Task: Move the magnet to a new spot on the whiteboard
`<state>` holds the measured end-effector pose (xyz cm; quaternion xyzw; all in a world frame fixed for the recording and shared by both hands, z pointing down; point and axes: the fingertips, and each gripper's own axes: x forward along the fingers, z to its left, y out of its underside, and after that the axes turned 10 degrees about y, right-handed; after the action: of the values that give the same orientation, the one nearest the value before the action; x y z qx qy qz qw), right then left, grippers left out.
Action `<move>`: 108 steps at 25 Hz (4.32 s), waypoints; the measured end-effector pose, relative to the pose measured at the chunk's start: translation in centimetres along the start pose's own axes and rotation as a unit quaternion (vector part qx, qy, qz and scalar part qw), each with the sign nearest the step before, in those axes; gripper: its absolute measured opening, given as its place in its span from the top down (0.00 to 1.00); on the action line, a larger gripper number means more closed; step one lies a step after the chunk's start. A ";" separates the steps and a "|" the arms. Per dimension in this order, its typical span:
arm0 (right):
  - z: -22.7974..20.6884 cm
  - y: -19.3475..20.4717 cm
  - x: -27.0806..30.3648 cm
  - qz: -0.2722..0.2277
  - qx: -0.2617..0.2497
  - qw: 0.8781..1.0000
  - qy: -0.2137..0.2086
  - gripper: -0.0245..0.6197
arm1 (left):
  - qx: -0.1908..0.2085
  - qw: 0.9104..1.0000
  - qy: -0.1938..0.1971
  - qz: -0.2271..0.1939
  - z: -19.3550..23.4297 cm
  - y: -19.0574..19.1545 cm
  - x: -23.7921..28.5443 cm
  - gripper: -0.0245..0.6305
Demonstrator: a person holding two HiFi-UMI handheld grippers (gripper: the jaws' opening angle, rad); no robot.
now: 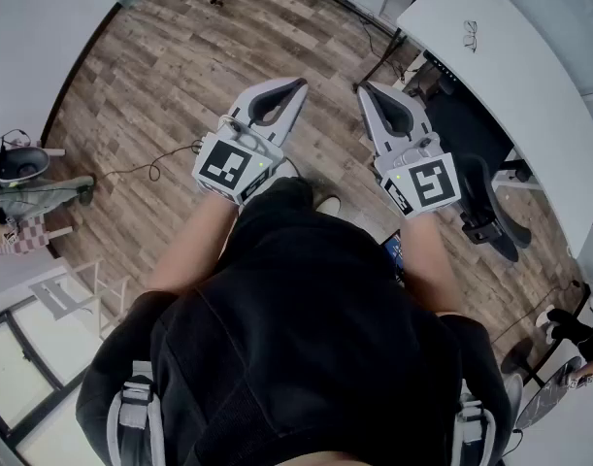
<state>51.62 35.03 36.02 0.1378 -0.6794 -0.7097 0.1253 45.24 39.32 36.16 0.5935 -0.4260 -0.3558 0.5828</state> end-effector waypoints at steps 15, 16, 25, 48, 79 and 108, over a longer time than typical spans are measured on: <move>-0.1 -0.4 -0.2 -0.006 0.009 1.000 0.000 0.97 | -0.006 1.000 -0.005 -0.002 -0.1 -0.4 -0.5 0.96; -0.1 -0.4 0.0 -0.006 0.009 1.000 0.000 0.97 | -0.005 1.000 -0.005 -0.003 0.1 -0.4 -0.5 0.96; -0.5 -0.3 4.7 0.001 0.007 1.000 0.010 0.97 | -0.010 1.000 0.000 -0.012 4.8 0.0 0.0 0.96; 0.4 0.2 31.1 0.030 0.003 0.997 0.068 0.97 | -0.029 0.997 0.071 -0.019 31.4 1.6 -0.7 0.96; -19.8 3.0 50.4 0.030 0.013 0.989 0.147 0.97 | -0.009 0.997 0.069 -0.021 53.2 1.8 16.0 0.96; -40.0 7.1 62.6 0.068 0.026 0.904 0.420 0.97 | -0.010 0.950 0.310 -0.018 69.6 4.4 39.2 0.96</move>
<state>7.89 -25.33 40.00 0.3803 -0.5894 -0.5581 0.4433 -4.06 -23.67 38.78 0.6762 -0.2095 -0.1689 0.6858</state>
